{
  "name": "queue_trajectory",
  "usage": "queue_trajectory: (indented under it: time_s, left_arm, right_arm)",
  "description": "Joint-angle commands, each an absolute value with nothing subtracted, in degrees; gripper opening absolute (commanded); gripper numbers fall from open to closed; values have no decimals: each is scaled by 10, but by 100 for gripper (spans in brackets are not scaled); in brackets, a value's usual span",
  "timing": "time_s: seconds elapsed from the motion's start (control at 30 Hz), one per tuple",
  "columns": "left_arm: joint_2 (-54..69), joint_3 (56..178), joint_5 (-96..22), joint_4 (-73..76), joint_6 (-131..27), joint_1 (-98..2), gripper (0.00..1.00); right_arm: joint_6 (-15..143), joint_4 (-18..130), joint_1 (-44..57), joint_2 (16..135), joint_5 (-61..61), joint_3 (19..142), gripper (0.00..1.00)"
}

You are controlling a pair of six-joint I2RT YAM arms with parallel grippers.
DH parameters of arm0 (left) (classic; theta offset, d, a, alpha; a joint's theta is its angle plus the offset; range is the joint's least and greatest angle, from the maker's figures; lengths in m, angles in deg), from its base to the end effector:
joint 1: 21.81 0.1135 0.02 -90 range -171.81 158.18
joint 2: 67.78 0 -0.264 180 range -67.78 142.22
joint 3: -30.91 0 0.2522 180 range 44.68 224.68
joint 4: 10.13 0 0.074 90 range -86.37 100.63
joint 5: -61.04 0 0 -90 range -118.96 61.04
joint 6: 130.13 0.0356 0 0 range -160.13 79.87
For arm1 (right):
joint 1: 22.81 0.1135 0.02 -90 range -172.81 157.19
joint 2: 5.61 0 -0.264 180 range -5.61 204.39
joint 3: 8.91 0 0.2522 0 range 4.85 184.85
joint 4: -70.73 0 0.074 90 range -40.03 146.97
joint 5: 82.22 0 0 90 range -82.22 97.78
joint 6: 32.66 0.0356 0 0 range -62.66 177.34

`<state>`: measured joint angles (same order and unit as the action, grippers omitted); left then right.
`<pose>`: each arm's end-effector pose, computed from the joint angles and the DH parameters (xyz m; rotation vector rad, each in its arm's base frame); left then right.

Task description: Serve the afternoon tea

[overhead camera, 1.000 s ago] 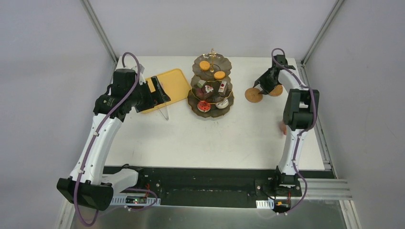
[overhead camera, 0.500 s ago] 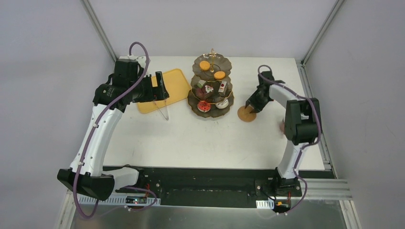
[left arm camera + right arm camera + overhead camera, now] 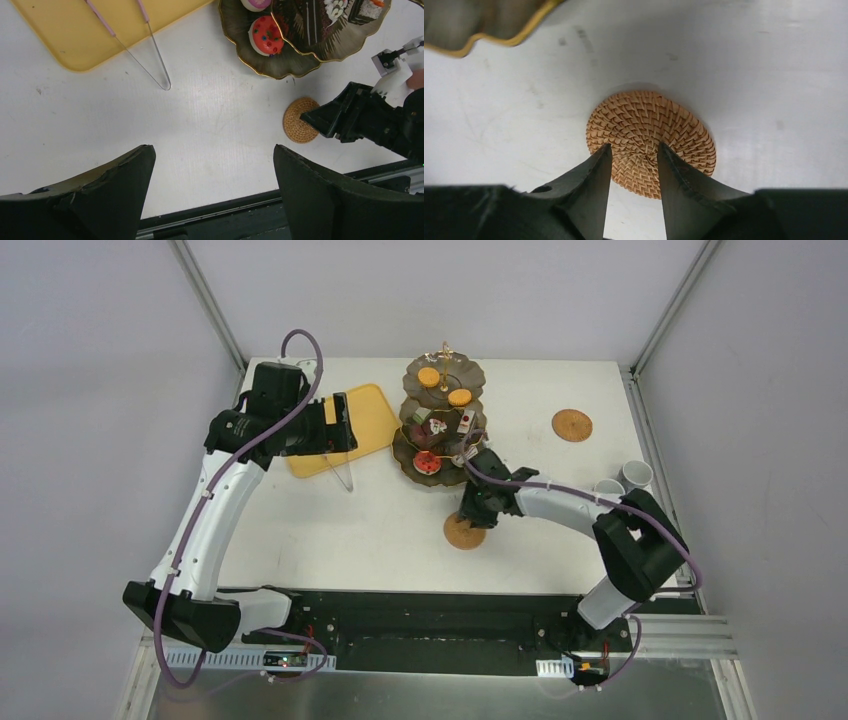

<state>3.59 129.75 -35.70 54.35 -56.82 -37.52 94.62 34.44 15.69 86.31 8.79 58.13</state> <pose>0.2364 -0.0708 0.4142 0.0467 2.2471 -0.4395 0.2434 0.1928 0.1752 -0.0227 2.7047 0.4082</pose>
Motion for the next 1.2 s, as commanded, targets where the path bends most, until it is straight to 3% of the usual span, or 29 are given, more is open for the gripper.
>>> queue_trajectory:
  time_s: [0.0,0.37,0.47,0.57,0.9,1.1,1.17]
  left_arm:
    - [22,1309,-332,577,-595,-375,91]
    - [-12,1323,-302,621,-651,-375,90]
    - [-27,1324,-305,622,-678,-375,90]
    - [-53,1305,-306,611,-704,-375,90]
    - [-97,1272,-307,585,-703,-375,90]
    - [-57,1271,-327,567,-653,-375,91]
    - [-41,1282,-337,571,-639,-375,91]
  right_arm:
    - [949,487,232,912,124,565,42]
    - [893,551,277,991,170,628,45]
    - [893,547,281,969,170,630,45]
    - [875,567,283,936,145,607,52]
    - [867,532,299,855,125,597,53]
    - [865,436,300,803,131,667,58]
    - [797,376,293,789,144,712,70]
